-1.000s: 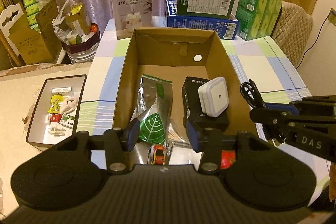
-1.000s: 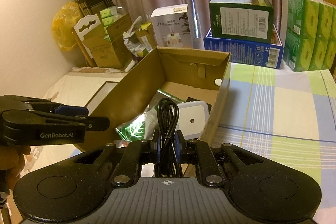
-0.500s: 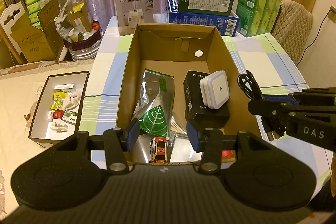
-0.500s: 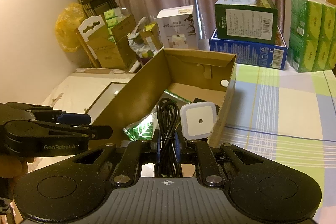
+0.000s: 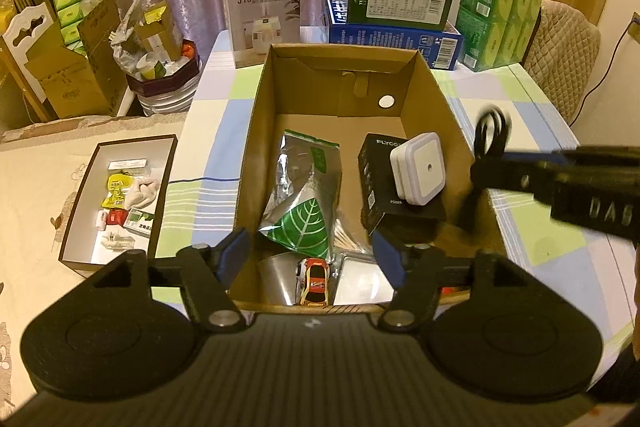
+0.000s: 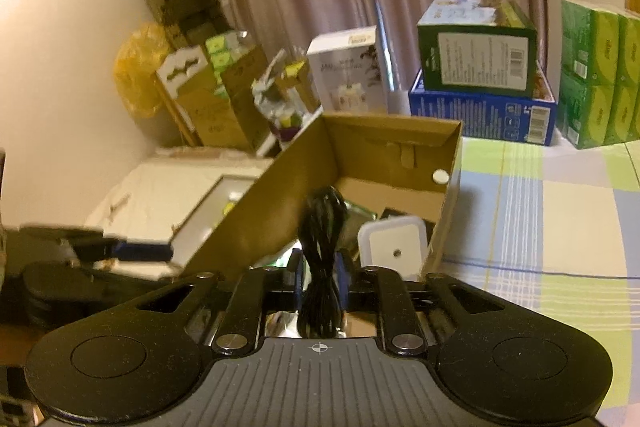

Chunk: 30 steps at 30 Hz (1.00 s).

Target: Organize objects

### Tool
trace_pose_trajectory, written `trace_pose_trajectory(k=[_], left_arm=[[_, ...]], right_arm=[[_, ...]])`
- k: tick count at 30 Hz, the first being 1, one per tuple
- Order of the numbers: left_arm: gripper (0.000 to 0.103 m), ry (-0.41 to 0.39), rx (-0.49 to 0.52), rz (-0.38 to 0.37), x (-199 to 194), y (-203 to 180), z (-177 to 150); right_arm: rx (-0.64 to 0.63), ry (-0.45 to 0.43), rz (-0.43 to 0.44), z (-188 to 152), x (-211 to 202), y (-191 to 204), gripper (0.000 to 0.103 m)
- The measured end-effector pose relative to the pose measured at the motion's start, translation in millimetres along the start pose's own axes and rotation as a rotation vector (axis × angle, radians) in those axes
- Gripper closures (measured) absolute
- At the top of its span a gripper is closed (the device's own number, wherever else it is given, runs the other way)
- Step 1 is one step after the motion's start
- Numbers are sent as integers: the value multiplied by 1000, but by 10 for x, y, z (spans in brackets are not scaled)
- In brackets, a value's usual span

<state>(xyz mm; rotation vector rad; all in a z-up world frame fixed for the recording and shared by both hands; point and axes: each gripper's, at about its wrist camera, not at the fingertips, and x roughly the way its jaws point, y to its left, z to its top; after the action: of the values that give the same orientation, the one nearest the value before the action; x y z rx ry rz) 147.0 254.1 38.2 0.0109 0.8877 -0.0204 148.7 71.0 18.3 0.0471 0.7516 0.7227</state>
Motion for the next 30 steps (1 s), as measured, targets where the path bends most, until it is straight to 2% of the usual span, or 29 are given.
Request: trace_pose_trajectory(k=[2, 3, 7, 17, 19, 21, 24, 30], left_arm=[[33, -2, -1, 3, -2, 12, -12], [32, -3, -3, 2, -1, 20, -21], [28, -8, -8, -1, -14, 12, -56], [4, -61, -25, 0, -253, -85, -130], [1, -79, -30, -4, -336, -107, -173], [1, -94, -31, -8, -416, -128, -218], [1, -93, -20, 5, -532, -171, -295], [1, -103, -27, 46, -790, -264, -477]], right_arm=[[20, -18, -2, 25, -23, -54, 63], [26, -24, -2, 32, -38, -78, 62], [44, -31, -15, 43, -104, -154, 61], [70, -8, -28, -161, -402, -149, 59], [71, 9, -34, -217, -483, -129, 51], [75, 24, -56, -291, -571, -96, 39], [83, 38, -78, -389, -703, -63, 31], [85, 54, -115, -554, -966, 5, 24]])
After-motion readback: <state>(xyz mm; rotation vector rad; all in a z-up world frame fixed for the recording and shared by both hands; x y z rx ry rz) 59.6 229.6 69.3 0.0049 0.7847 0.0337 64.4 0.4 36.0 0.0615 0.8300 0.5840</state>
